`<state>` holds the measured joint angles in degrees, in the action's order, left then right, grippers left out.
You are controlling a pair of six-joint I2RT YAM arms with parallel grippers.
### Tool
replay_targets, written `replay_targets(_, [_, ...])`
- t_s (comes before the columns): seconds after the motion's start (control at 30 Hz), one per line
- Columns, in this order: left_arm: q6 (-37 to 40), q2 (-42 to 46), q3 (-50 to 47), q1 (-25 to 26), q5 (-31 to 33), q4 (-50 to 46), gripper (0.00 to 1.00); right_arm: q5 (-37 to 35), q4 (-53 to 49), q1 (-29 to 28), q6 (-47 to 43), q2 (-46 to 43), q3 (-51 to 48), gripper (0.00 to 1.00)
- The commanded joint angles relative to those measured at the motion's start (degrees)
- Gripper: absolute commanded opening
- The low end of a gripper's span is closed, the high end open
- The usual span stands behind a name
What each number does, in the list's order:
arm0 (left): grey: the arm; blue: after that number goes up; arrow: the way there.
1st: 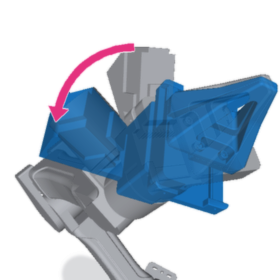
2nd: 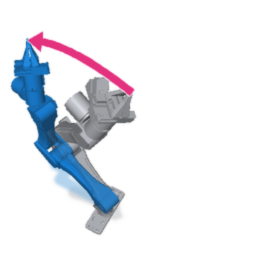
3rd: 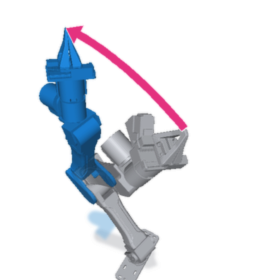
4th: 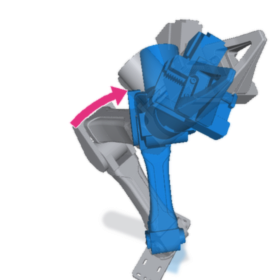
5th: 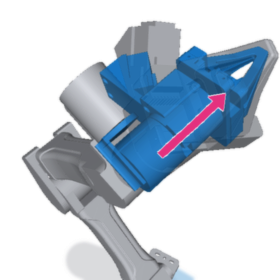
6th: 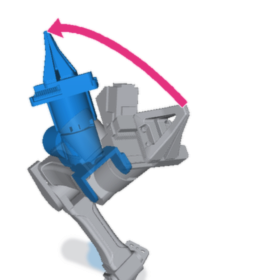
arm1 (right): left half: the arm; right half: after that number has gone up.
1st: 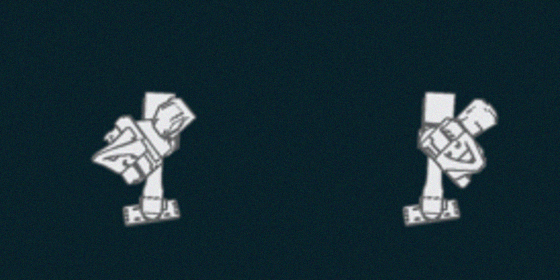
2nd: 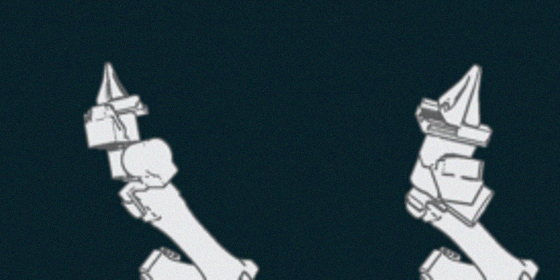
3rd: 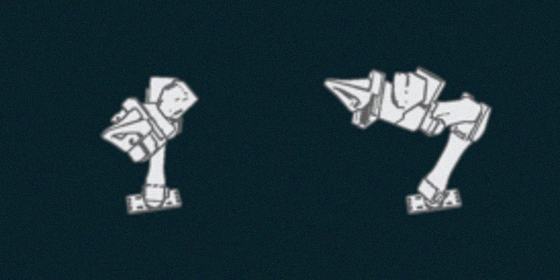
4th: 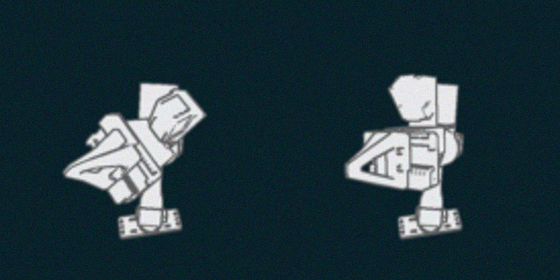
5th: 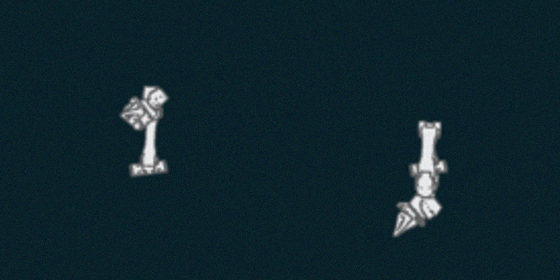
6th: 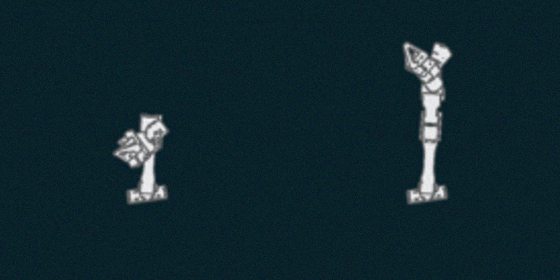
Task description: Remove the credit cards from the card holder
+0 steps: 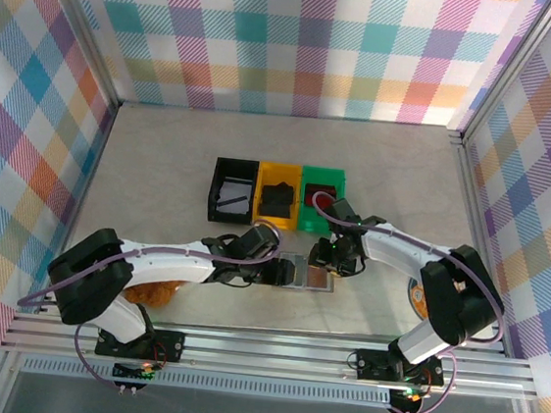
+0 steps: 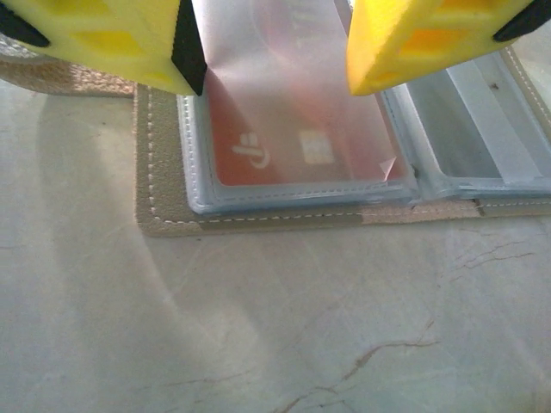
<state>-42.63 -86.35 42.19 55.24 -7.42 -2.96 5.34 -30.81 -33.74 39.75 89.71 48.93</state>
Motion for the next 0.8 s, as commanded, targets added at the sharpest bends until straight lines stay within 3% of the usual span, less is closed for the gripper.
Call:
replay_targets(0.0, [-2.45, -1.64, 0.99, 0.83, 1.45, -2.22, 0.6, -0.63, -0.82, 0.25, -1.08, -1.67, -0.9, 0.53])
replay_targets(0.33, [-4.37, -6.07, 1.22, 1.01, 0.82, -1.9, 0.59, 0.06, -1.66, 0.25, -1.54, -4.03, -1.21, 0.52])
replay_targets(0.77, [-4.56, -10.55, 7.0, 1.05, 4.22, -14.6, 0.59, -0.42, -1.85, 0.25, -0.55, -3.56, -1.76, 0.52])
